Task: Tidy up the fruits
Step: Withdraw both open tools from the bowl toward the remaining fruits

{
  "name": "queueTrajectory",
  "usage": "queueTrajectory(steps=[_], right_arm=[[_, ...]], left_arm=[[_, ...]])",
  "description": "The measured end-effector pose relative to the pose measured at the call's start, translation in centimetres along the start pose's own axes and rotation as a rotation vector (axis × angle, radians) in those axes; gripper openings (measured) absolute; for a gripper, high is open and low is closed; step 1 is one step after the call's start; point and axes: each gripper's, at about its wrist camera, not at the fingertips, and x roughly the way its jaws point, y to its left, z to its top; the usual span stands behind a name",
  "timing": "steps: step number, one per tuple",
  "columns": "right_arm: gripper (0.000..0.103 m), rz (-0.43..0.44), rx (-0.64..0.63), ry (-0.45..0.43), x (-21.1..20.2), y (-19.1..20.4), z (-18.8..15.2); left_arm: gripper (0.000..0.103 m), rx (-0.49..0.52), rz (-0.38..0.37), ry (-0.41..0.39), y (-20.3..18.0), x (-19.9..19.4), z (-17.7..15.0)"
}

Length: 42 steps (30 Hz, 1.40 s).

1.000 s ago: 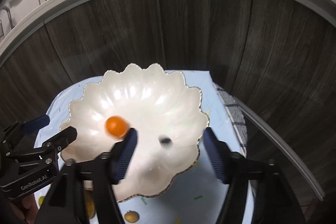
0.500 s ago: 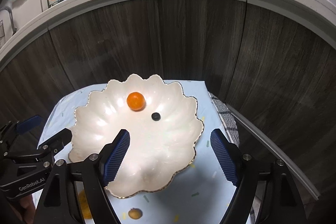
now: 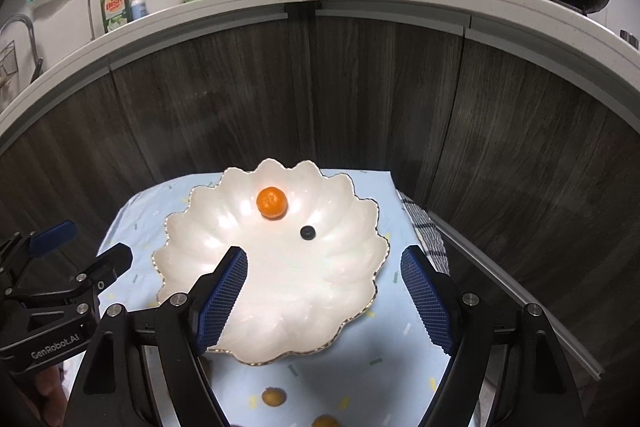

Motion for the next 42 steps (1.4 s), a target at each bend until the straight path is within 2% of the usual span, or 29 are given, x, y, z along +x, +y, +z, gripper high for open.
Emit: queueTrajectory(steps=[19, 42], right_arm=[[0.08, 0.026, 0.007, -0.02, -2.9, 1.8, -1.2], [0.08, 0.068, -0.027, 0.01, -3.4, 5.3, -4.1]], left_arm=[[0.089, -0.012, 0.012, -0.03, 1.9, -3.7, -1.4], [0.089, -0.006, 0.066, -0.004, 4.8, -5.5, -5.6]])
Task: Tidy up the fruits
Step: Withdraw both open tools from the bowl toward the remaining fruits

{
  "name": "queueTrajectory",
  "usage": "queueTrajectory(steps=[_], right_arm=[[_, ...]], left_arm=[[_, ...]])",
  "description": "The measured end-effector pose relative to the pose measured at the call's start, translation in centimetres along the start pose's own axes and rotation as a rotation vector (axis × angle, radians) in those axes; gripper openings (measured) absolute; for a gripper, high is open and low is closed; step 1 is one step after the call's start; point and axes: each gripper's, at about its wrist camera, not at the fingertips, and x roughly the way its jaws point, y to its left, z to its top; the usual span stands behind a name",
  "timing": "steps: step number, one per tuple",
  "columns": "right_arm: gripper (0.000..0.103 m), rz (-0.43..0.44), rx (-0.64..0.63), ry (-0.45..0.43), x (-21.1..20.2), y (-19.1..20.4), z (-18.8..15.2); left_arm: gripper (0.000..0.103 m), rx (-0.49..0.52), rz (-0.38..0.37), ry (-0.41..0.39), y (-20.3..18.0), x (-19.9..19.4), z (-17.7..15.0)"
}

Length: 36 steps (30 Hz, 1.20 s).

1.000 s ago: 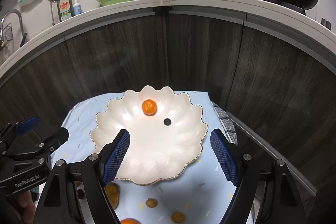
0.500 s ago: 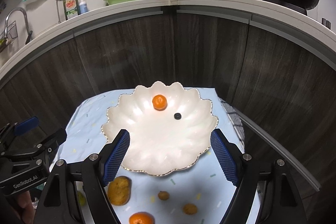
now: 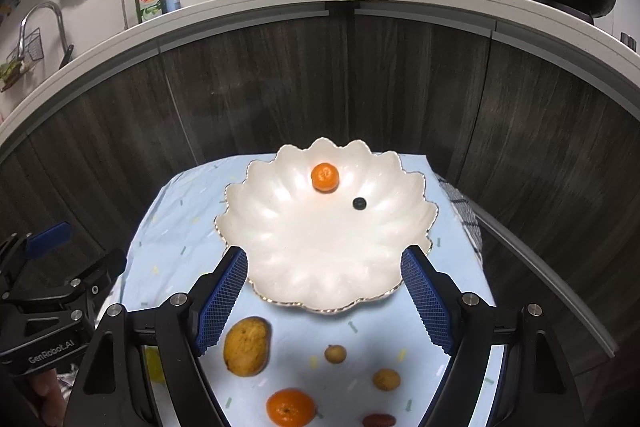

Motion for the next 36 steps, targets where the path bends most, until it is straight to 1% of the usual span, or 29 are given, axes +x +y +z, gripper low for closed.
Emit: queueTrajectory(steps=[6, 17, 30, 36], right_arm=[[0.08, 0.008, -0.015, 0.015, 0.3, 0.7, -1.0], [0.08, 0.037, -0.037, 0.069, 1.4, 2.5, -3.2], [0.08, 0.05, -0.075, 0.137, 3.4, 3.9, -6.5], [0.08, 0.059, -0.096, 0.166, 4.3, 4.7, -7.5]], left_arm=[[0.089, 0.004, 0.01, 0.015, 0.6, -0.1, -1.5], [0.089, -0.01, 0.032, 0.044, 2.0, 0.1, -4.3], [0.089, -0.021, 0.045, 0.098, 3.0, 1.2, -8.3], [0.089, -0.011, 0.051, 0.123, 3.1, 2.0, -10.1]])
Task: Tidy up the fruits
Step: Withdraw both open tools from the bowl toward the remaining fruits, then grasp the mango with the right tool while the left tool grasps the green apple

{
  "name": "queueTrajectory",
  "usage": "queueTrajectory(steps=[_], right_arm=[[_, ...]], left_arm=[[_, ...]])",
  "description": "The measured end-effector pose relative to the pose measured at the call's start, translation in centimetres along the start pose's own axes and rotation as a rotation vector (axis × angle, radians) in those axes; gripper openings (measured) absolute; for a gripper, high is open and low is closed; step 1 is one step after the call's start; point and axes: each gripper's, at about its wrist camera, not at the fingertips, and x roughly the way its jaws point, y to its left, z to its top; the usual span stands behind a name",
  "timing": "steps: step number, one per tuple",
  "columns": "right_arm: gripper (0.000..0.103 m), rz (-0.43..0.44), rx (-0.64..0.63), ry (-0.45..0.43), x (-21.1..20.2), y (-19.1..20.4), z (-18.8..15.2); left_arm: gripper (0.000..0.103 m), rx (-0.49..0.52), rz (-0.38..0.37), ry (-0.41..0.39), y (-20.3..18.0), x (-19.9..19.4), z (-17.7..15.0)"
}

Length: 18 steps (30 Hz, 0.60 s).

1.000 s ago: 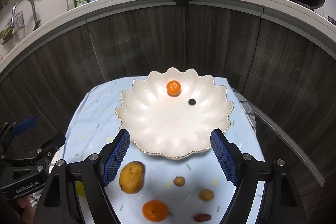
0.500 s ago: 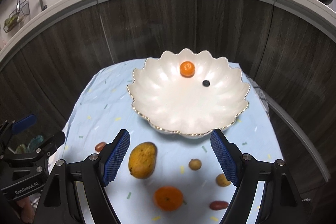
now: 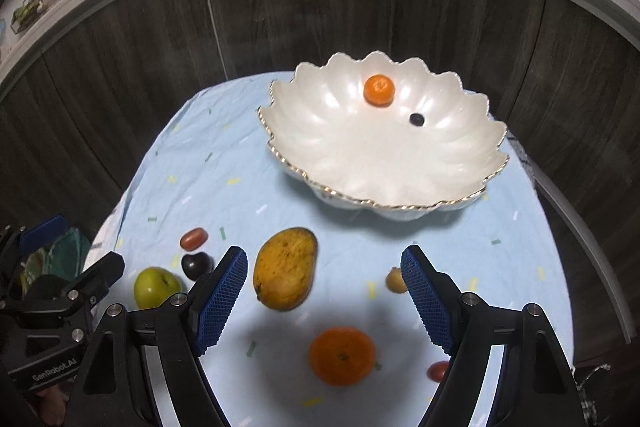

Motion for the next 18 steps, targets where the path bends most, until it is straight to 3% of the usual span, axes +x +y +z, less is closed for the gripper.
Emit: queueTrajectory(steps=[18], right_arm=[[0.08, 0.038, -0.018, 0.089, 3.9, 0.9, -1.3]], left_arm=[[0.089, -0.017, -0.05, 0.105, -1.1, 3.9, -2.6]])
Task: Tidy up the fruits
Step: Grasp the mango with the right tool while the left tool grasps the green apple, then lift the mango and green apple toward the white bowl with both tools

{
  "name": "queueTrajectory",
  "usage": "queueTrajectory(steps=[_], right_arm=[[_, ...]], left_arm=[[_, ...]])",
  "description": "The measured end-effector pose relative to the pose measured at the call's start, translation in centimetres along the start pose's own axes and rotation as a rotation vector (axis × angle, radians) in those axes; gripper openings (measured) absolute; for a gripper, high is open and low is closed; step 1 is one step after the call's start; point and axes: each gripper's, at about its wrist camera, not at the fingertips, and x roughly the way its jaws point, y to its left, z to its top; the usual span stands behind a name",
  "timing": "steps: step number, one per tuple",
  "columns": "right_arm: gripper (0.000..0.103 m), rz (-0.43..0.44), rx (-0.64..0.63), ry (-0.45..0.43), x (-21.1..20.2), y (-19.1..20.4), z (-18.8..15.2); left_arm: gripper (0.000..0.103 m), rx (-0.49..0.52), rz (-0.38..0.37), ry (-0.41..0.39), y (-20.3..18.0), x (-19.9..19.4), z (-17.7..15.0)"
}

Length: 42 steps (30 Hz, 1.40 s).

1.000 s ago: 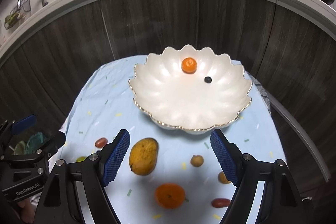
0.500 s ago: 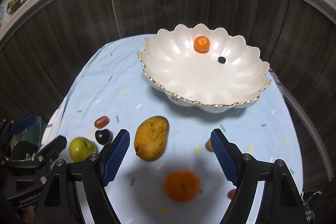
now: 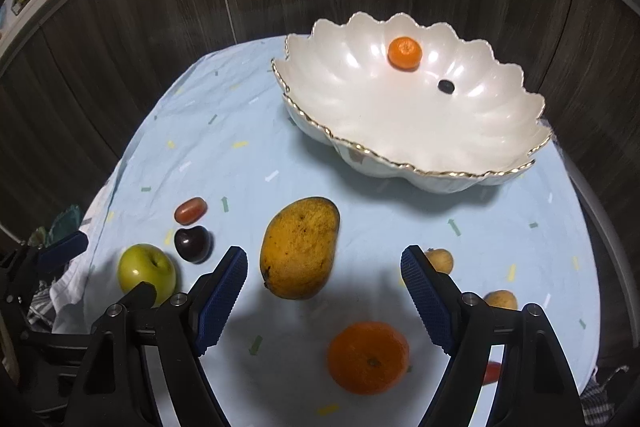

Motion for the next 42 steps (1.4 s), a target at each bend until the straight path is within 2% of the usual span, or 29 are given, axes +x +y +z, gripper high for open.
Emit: queueTrajectory(steps=[9, 12, 16, 21, 24, 25, 26, 42], right_arm=[[0.08, 0.009, 0.003, 0.04, 2.4, 0.6, 0.3], [0.08, 0.01, 0.012, 0.055, 3.2, 0.7, 0.3], [0.079, 0.017, 0.026, 0.078, 4.4, 0.9, 0.2], [0.064, 0.016, 0.031, 0.096, 5.0, 1.0, 0.0], [0.059, 0.01, 0.022, 0.088, 5.0, 1.1, 0.0], [0.058, 0.016, 0.023, 0.086, 4.9, 1.1, 0.0], [0.052, 0.026, 0.021, 0.083, 4.9, 1.2, 0.0], [0.049, 0.025, 0.021, 0.06, 3.2, 1.2, 0.0]], left_arm=[[0.086, -0.05, -0.023, 0.05, 0.4, 2.1, -0.1], [0.081, -0.064, -0.032, 0.071, 0.5, 2.7, -0.2], [0.07, -0.07, -0.052, 0.103, 0.3, 3.4, -0.5], [0.061, -0.058, -0.054, 0.091, 0.0, 3.4, -0.4], [0.055, -0.054, -0.058, 0.086, -0.1, 3.4, -0.3], [0.052, -0.052, -0.061, 0.084, -0.1, 3.3, -0.3], [0.048, -0.049, -0.065, 0.081, -0.2, 3.3, -0.2], [0.047, -0.064, -0.068, 0.057, 0.2, 2.1, 0.0]])
